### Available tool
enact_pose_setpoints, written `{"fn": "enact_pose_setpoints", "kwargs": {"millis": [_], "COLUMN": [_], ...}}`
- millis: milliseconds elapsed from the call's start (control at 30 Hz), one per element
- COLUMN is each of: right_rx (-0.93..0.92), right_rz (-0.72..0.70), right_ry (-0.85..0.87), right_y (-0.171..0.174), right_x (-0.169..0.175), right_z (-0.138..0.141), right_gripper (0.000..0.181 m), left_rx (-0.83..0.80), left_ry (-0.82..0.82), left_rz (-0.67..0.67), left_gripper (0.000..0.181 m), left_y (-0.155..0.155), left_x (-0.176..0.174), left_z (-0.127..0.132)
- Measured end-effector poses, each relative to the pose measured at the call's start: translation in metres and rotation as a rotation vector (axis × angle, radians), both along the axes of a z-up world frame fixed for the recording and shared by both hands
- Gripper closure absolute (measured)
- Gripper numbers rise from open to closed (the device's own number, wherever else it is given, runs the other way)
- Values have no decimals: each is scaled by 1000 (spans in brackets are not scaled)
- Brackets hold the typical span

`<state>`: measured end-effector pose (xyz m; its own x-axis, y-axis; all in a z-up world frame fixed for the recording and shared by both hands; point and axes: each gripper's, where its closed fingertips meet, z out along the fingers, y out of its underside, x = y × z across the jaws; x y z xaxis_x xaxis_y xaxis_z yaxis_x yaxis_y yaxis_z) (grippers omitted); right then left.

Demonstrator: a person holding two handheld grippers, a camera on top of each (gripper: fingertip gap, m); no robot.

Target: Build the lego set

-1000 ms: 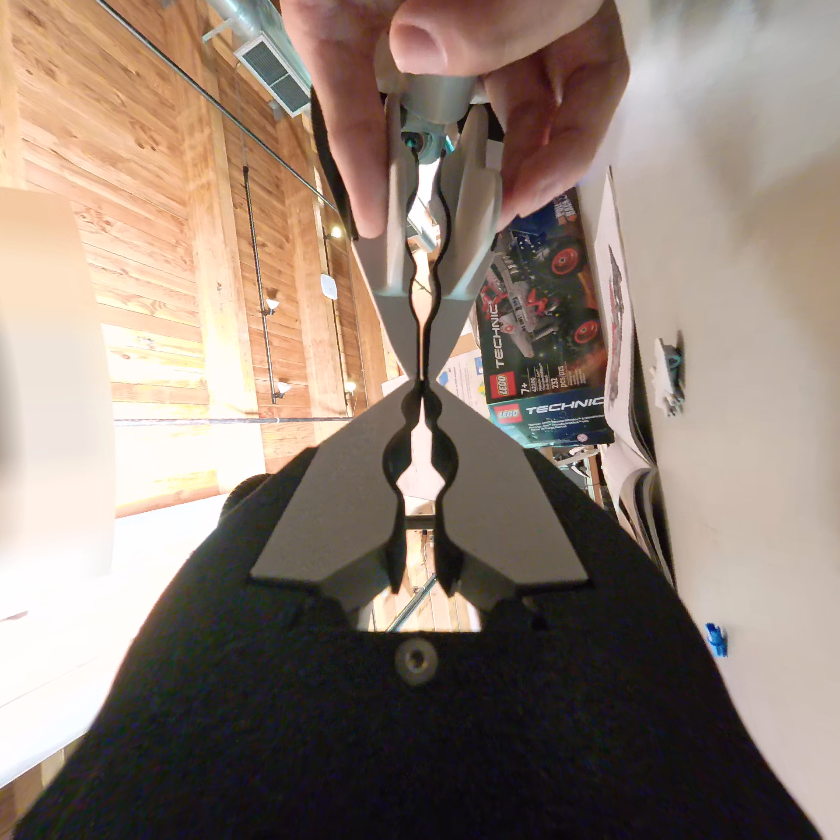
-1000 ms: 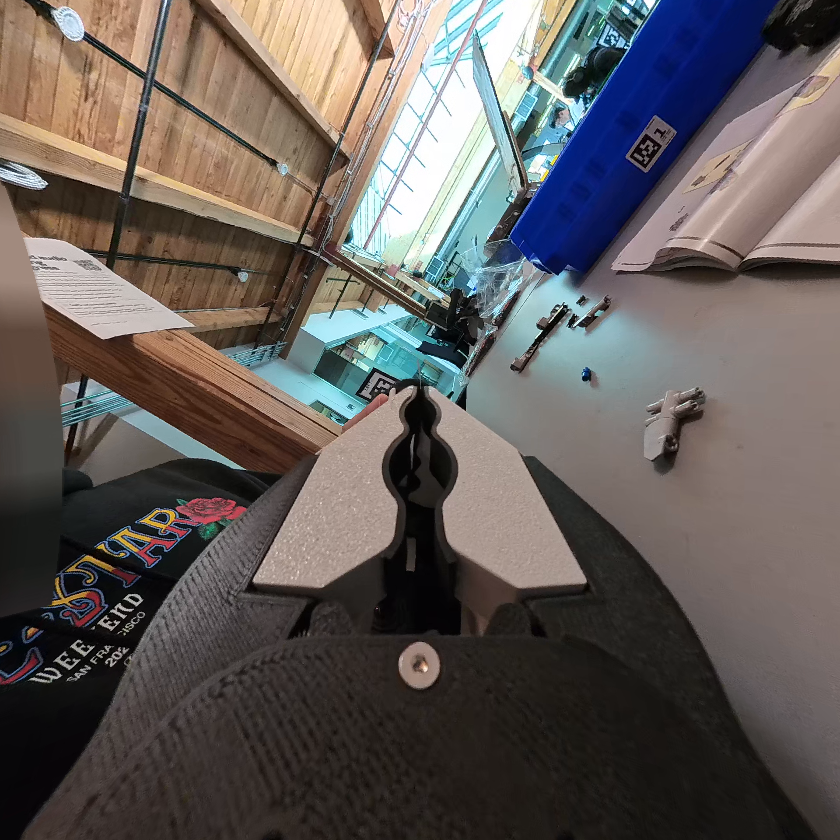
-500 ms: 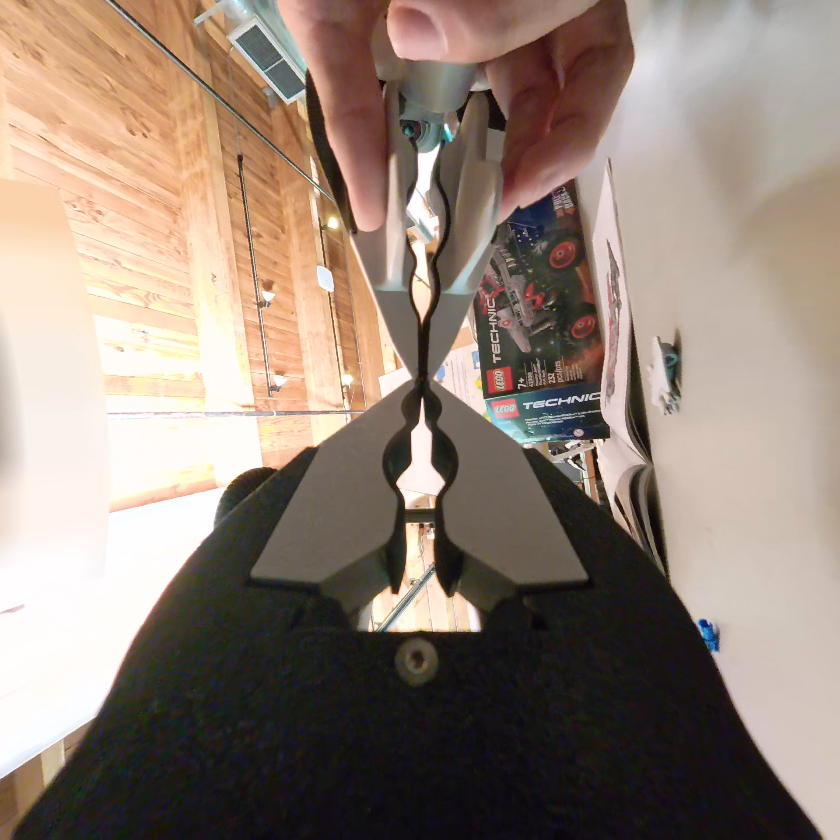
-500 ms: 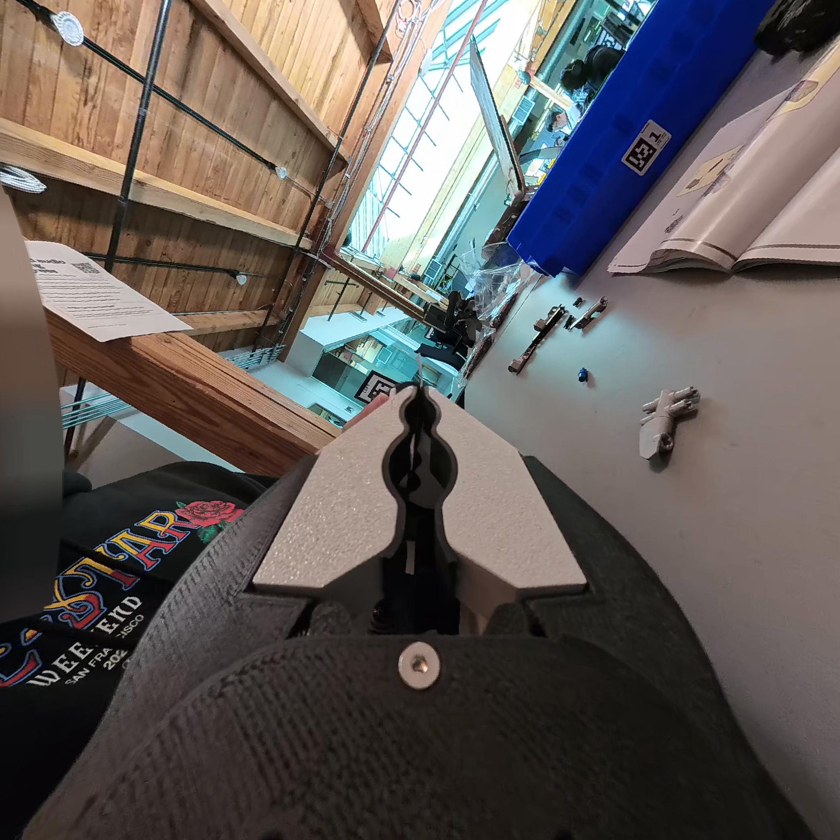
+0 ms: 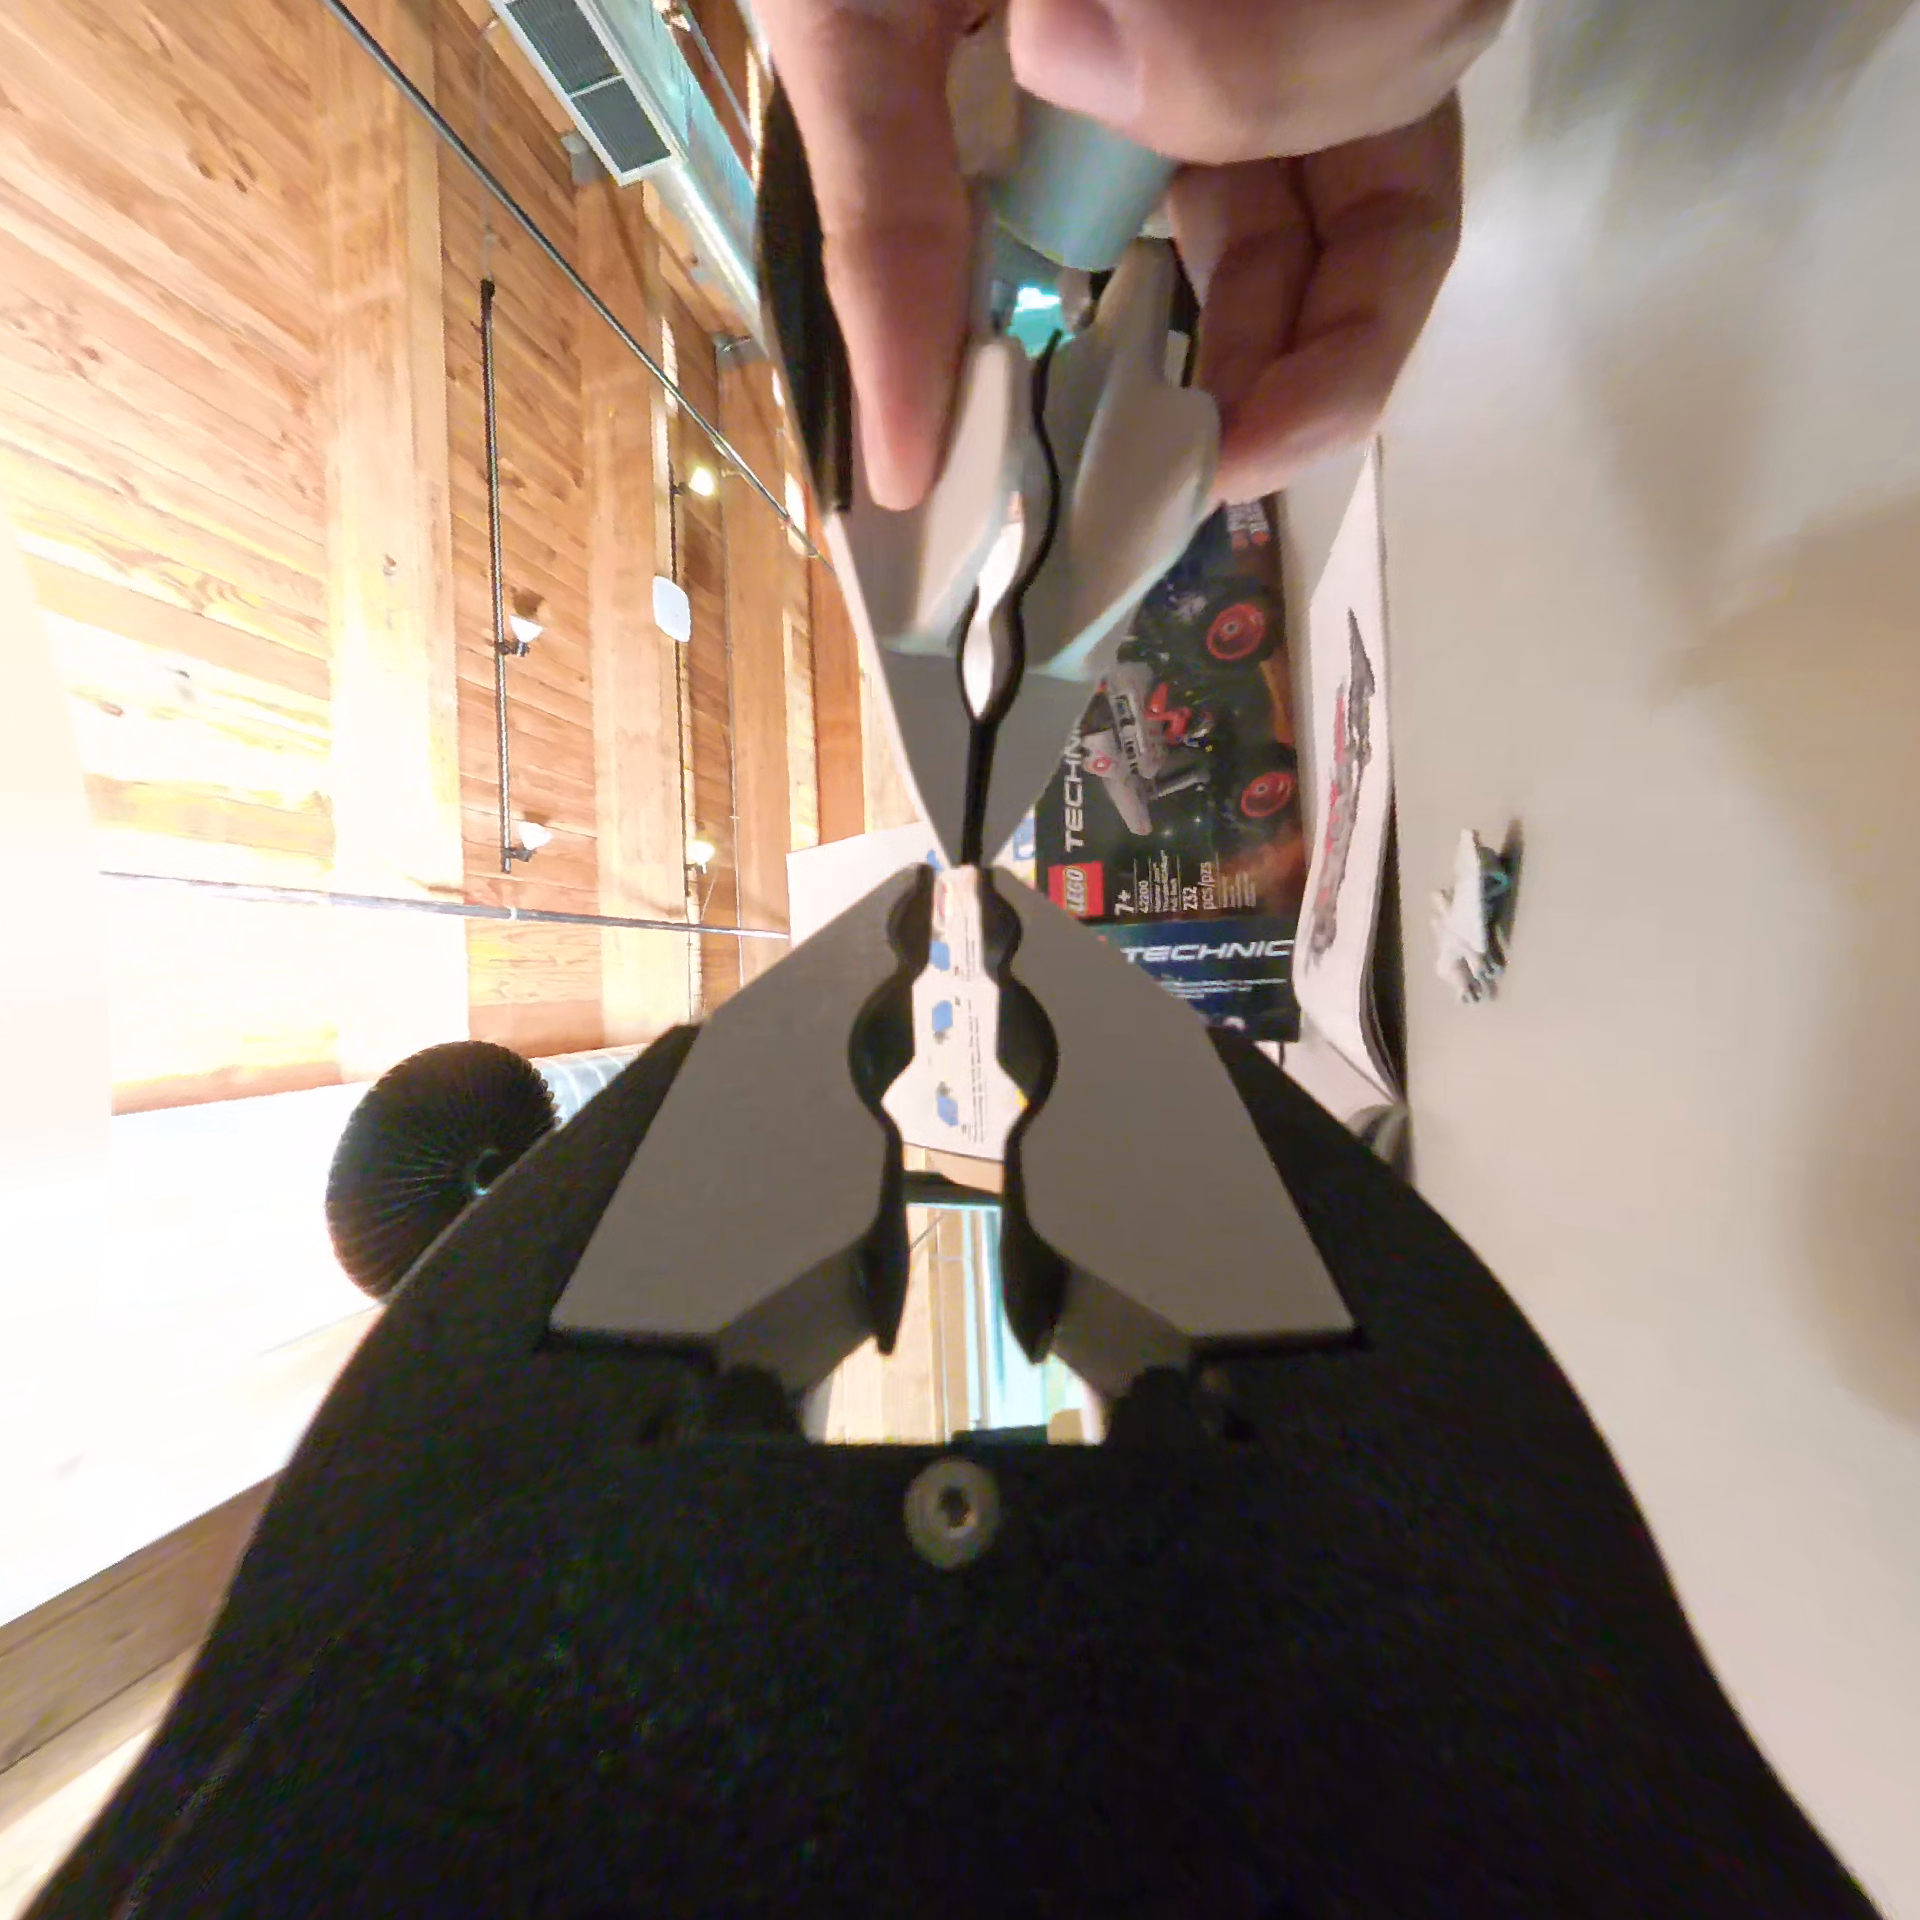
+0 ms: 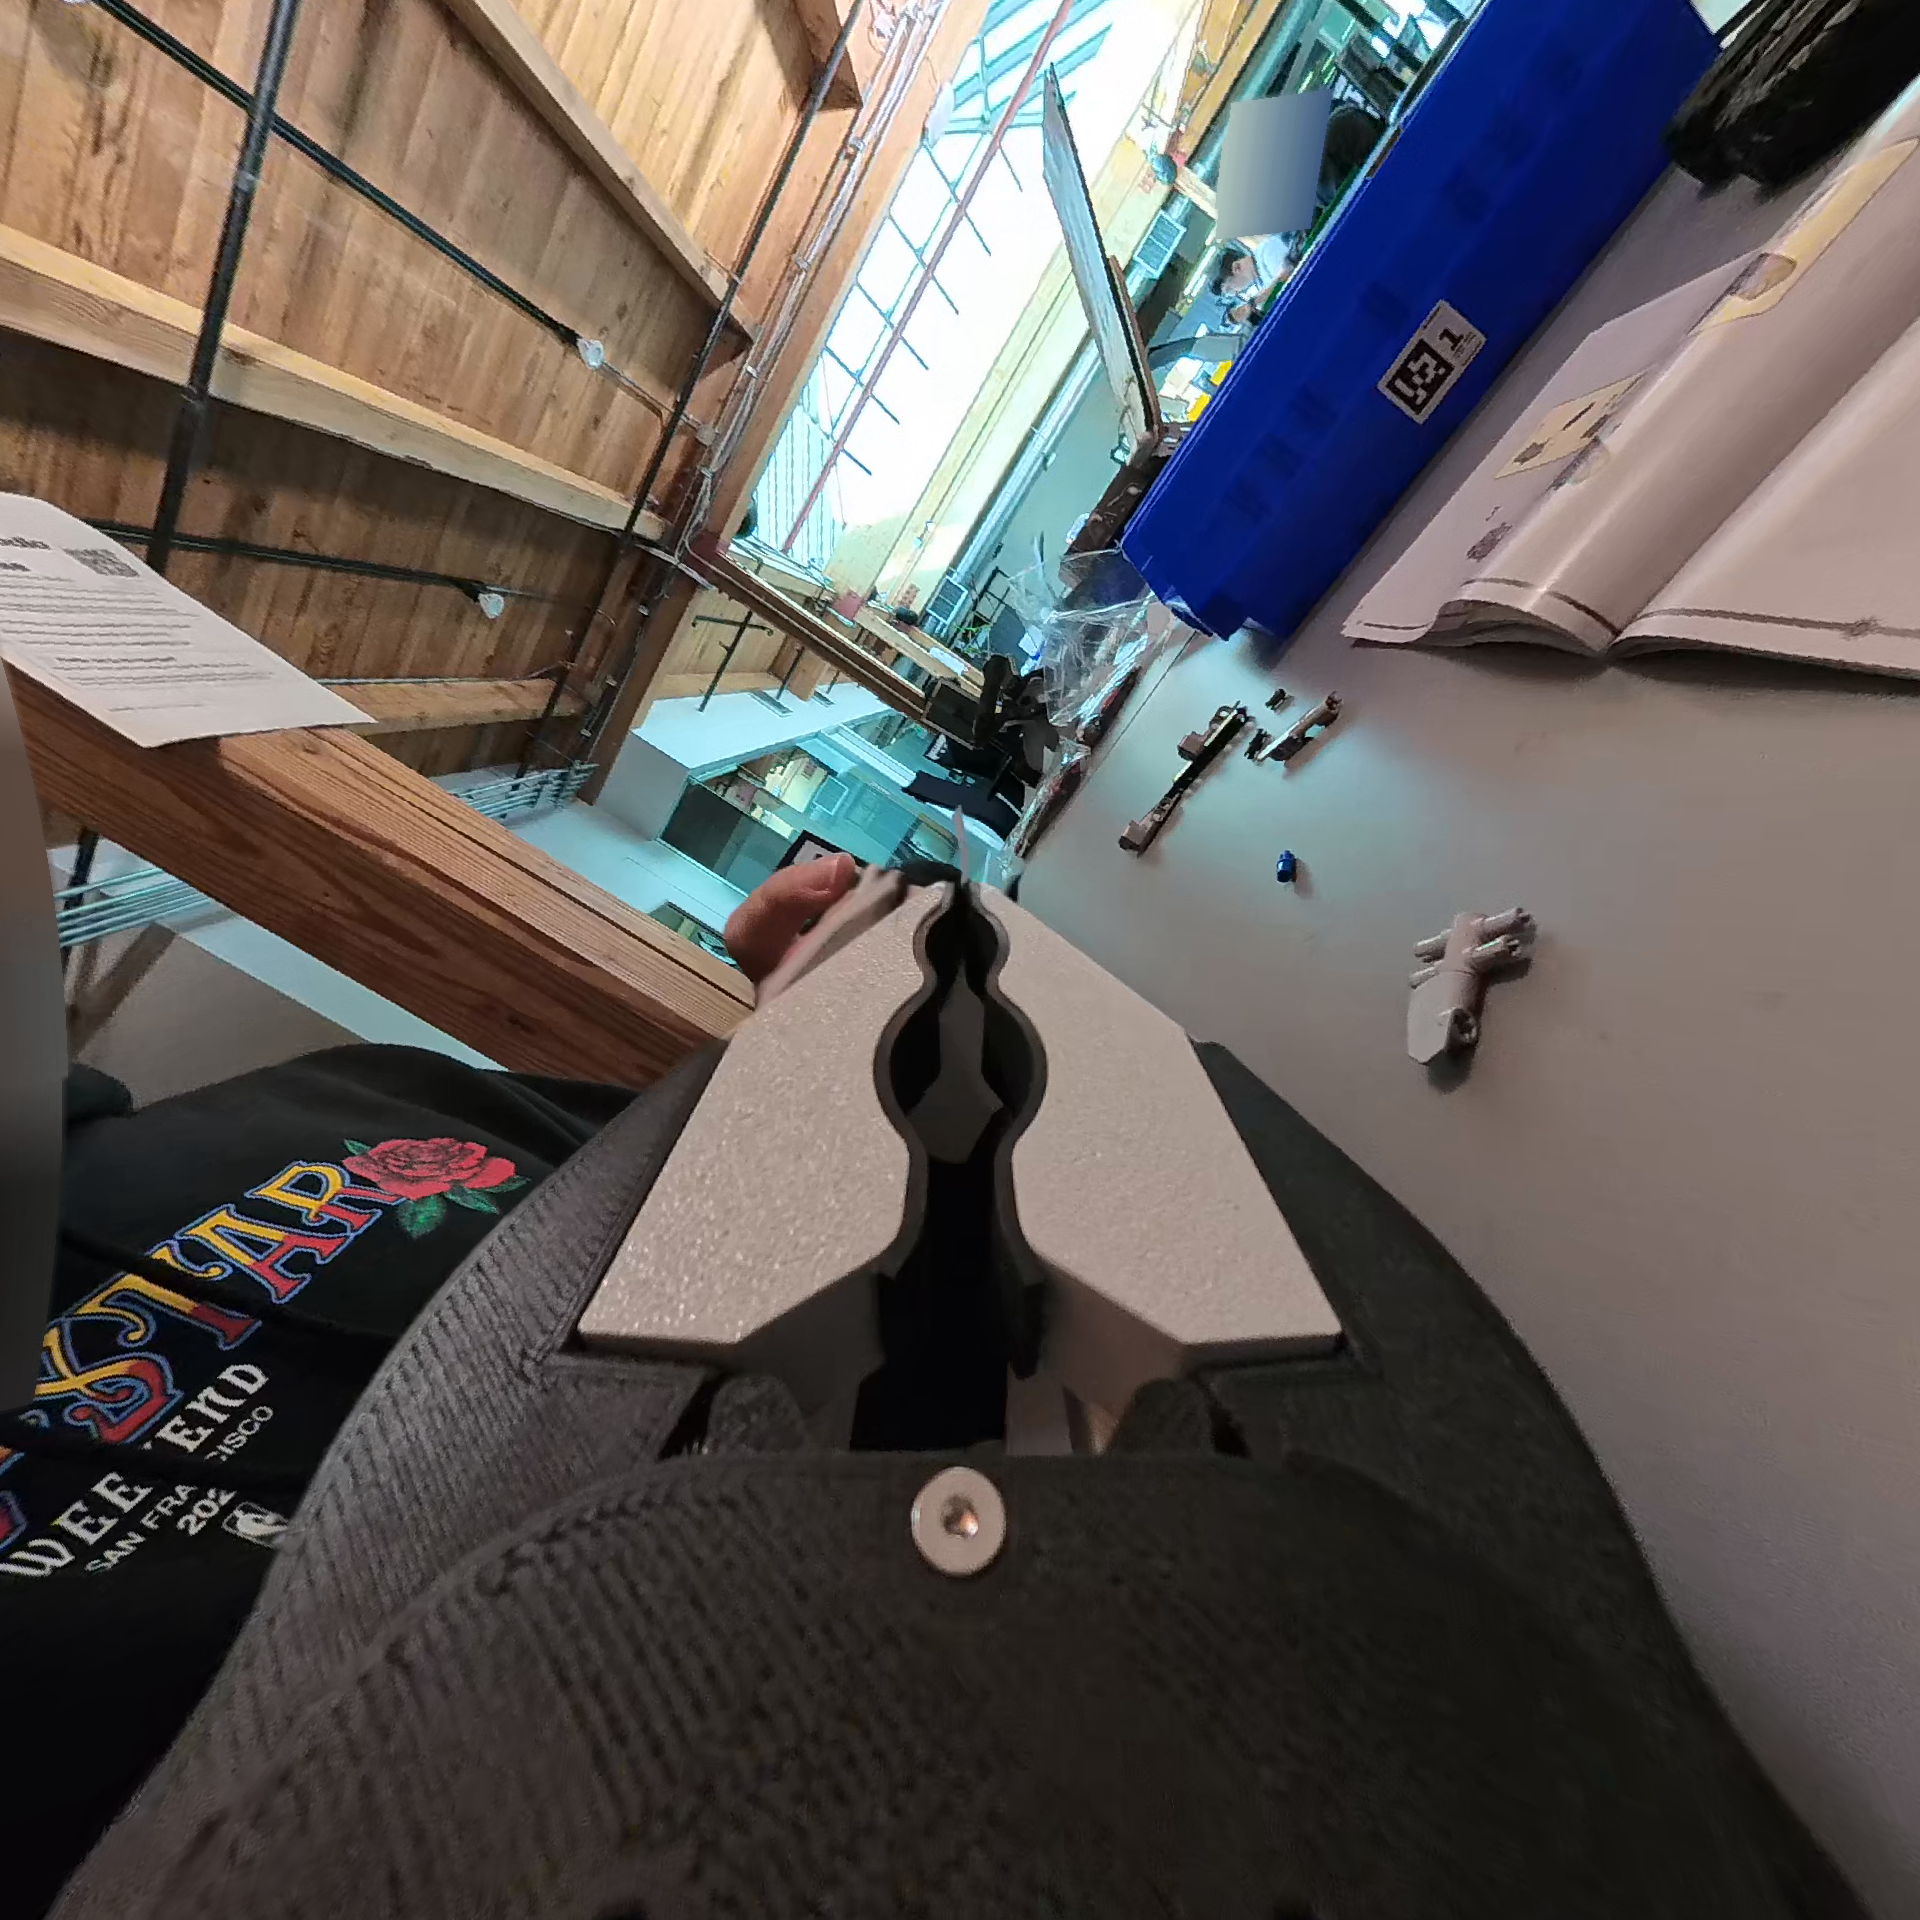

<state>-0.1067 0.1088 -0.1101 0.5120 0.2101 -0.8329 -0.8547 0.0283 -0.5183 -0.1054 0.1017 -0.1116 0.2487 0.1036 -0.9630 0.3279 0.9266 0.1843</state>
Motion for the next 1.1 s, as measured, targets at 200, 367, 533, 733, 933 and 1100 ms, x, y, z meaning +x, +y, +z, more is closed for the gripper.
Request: {"fn": "enact_pose_setpoints", "kwargs": {"millis": [200,367,533,733,933,1100], "right_rx": [-12,-13,-20,-104,-262,-284], "right_rz": [-8,-35,-74,14,98,88], "right_ry": [0,-17,-39,-69,-224,-184], "right_y": [0,1,-7,-8,1,5], "right_x": [1,4,13,10,8,15], "right_z": [-3,-4,-1,-19,-39,-44], "right_gripper": [181,181,181,181,181,181], "left_rx": [-21,7,-113,-760,-1208,-1122], "left_ry": [31,154,254,906,1874,2149], "left_rz": [-4,15,41,-161,-477,-411], "left_gripper": [178,145,119,133,163,171], "left_y": [1,3,17,29,30,35], "left_x": [2,6,11,15,5,18], "left_z": [-7,-26,-35,-21,-4,-31]}}
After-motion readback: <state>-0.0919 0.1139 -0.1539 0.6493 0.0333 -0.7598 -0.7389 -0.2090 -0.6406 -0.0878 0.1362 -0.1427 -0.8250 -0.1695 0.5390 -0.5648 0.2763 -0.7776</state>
